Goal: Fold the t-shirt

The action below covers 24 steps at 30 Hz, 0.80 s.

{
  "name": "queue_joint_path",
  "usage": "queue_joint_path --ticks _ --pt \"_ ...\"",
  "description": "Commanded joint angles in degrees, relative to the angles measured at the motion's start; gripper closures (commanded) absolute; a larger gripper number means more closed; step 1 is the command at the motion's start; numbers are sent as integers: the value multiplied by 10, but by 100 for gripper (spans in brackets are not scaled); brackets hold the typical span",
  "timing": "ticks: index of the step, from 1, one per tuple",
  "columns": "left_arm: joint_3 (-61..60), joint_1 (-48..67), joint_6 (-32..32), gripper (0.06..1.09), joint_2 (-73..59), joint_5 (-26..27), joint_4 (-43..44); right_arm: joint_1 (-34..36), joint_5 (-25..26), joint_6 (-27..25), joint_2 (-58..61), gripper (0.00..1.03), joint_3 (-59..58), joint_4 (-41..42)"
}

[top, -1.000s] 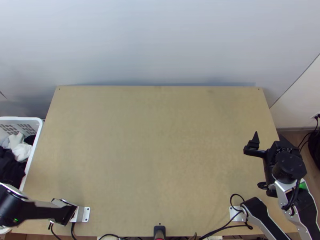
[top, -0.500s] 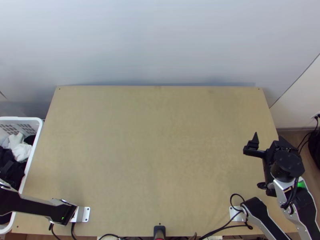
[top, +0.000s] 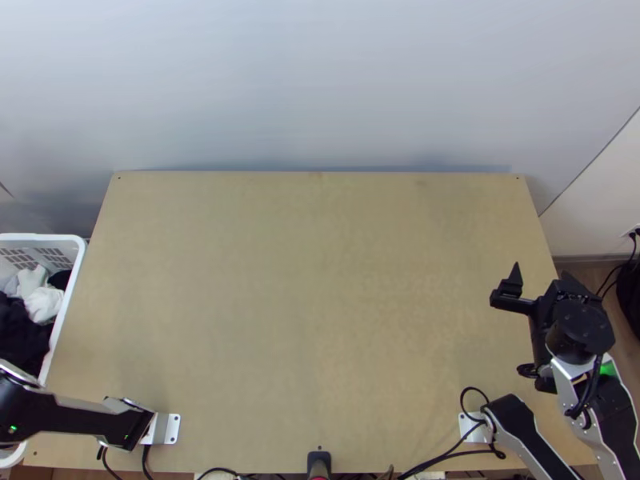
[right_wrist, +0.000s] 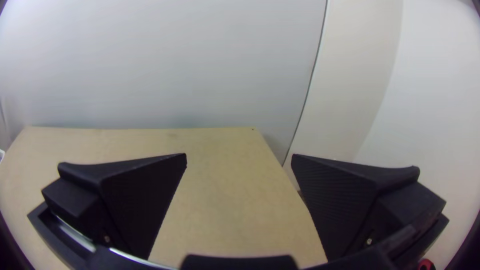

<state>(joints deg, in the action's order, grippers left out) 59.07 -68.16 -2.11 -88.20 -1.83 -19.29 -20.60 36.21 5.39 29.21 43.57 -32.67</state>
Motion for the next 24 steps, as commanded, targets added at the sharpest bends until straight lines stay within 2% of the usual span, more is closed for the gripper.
queue_joint_path --ticks 1,4,7,15,18,21,24 --pt "131 39 -48 104 75 103 -183 0 1 1 6 5 13 -2" --pt "181 80 -72 104 117 140 -233 0 1 1 6 4 16 -3" --pt "204 133 -123 104 173 161 -244 2 3 1 6 5 24 -4" --pt "214 356 -200 104 255 169 -240 6 3 -2 9 4 53 -17" --pt "207 455 -219 105 262 163 -239 9 3 -2 15 4 65 -29" --pt "196 570 -228 105 256 119 -231 16 4 -2 18 4 77 -41" --pt "173 652 -229 105 243 98 -209 19 6 -2 22 4 89 -51"
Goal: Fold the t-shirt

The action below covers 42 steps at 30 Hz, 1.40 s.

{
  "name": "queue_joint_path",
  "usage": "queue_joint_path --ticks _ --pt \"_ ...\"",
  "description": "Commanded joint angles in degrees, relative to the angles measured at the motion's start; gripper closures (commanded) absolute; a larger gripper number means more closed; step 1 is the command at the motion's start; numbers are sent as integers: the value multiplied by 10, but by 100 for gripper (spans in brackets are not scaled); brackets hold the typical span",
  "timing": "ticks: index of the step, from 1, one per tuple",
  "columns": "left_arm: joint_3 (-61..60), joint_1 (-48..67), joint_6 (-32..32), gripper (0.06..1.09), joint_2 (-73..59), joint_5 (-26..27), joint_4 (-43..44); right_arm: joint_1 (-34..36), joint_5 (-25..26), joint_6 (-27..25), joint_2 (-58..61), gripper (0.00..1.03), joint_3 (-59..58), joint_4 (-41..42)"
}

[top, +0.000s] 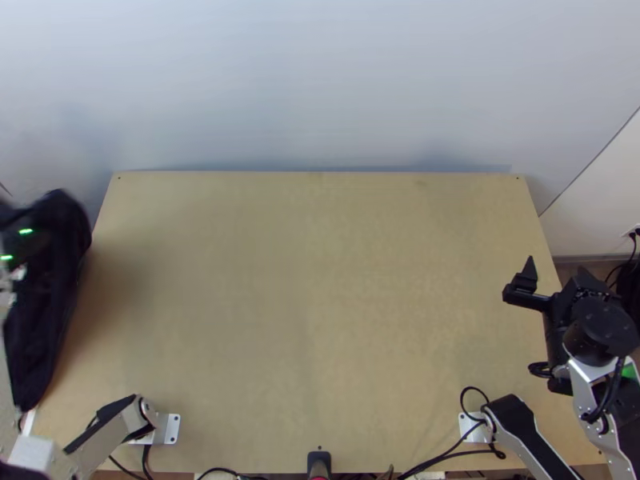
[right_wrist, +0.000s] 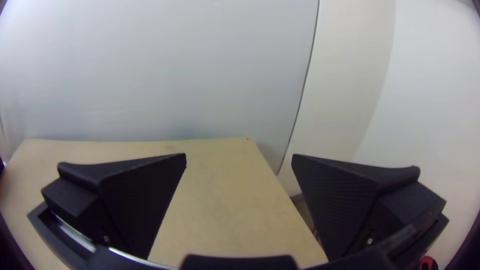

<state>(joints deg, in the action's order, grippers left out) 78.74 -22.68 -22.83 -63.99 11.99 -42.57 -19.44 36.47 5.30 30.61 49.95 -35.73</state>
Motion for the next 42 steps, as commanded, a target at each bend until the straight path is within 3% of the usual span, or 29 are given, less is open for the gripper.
queue_joint_path --ticks 1,13,27,30,36,38,42 --pt "-29 220 -24 105 -8 -42 30 8 6 -1 10 4 30 -22" --pt "19 541 -40 105 -183 -90 122 63 8 -8 45 4 82 -57" --pt "462 737 -51 105 -569 -100 114 136 15 0 46 4 83 -58" --pt "525 757 -51 105 -627 -130 143 151 15 0 43 4 81 -58" --pt "525 786 -49 102 -683 -207 260 172 14 2 35 4 74 -58" --pt "525 790 -50 84 -690 -210 258 175 14 3 35 4 73 -60" --pt "523 789 -55 21 -681 -212 219 175 14 7 35 4 72 -65"
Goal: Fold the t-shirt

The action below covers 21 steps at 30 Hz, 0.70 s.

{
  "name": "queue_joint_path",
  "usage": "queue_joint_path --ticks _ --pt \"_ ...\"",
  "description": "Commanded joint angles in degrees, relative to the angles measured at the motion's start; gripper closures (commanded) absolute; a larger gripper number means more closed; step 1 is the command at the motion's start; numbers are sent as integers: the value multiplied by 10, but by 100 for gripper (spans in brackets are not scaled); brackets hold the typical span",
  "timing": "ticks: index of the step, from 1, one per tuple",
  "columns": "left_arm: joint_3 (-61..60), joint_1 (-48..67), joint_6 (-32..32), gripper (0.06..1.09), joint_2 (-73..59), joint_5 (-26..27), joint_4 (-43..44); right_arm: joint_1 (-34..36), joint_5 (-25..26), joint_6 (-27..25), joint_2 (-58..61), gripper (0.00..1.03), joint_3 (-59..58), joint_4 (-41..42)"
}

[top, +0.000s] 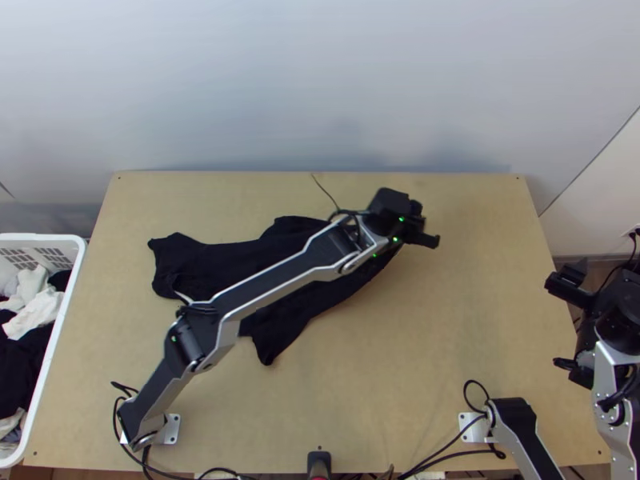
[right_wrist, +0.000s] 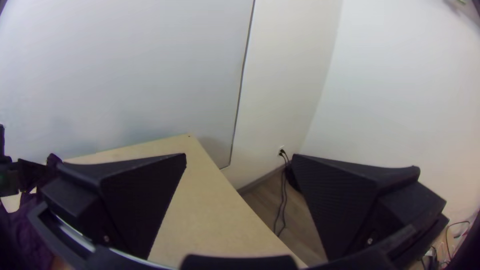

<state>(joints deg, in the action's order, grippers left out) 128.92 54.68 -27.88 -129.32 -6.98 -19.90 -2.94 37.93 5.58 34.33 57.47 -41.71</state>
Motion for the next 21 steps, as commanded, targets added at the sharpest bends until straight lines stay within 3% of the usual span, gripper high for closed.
queue_joint_path --ticks 1,9,13,18,21 --pt "21 12 -12 12 -21 -22 -22 10 -1 4 -2 4 -3 -5" --pt "-19 -48 -27 10 85 -22 -131 -5 -1 27 -5 4 4 -27" --pt "-35 -95 -27 10 138 -18 -230 -33 -5 29 -2 5 16 -49" --pt "-68 -175 -15 11 195 -19 -390 -96 -9 29 1 4 12 -75" --pt "-161 -224 -9 11 267 -19 -406 -151 -10 29 17 4 8 -72"
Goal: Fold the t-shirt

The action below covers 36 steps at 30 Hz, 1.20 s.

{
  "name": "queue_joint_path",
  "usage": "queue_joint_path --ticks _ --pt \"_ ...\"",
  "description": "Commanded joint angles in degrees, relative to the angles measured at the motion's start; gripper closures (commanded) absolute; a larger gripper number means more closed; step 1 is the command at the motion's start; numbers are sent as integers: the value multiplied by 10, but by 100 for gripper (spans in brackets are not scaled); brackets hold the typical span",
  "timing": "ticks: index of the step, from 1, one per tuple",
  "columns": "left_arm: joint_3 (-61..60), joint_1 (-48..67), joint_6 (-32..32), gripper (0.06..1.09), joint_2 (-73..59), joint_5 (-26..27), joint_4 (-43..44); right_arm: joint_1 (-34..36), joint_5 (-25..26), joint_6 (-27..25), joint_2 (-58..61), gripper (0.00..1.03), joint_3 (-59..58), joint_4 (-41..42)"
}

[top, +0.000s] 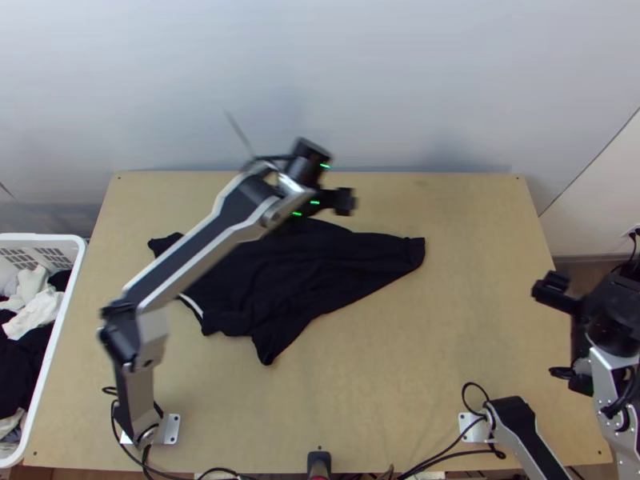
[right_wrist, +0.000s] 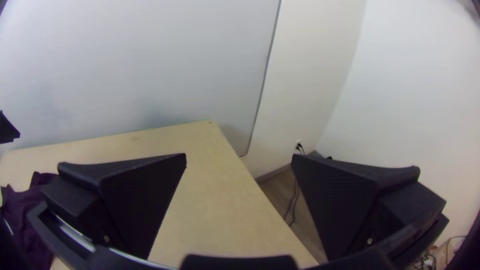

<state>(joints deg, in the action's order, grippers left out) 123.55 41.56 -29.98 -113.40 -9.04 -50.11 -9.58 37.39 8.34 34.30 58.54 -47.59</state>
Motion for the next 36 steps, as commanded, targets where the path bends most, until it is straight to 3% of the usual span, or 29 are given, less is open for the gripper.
queue_joint_path --ticks 1,8,15,31,36 --pt "-144 -107 20 11 131 2 -96 -101 -5 1 24 4 -7 -5" --pt "-342 -206 18 11 238 24 -78 -179 -6 9 103 4 -33 94" --pt "-551 -303 23 11 330 16 29 -251 -50 37 169 5 -29 131" --pt "-684 -412 47 11 366 -15 99 -375 -65 87 299 5 6 163" --pt "-699 -416 46 11 357 -15 103 -401 -118 91 353 10 27 164"
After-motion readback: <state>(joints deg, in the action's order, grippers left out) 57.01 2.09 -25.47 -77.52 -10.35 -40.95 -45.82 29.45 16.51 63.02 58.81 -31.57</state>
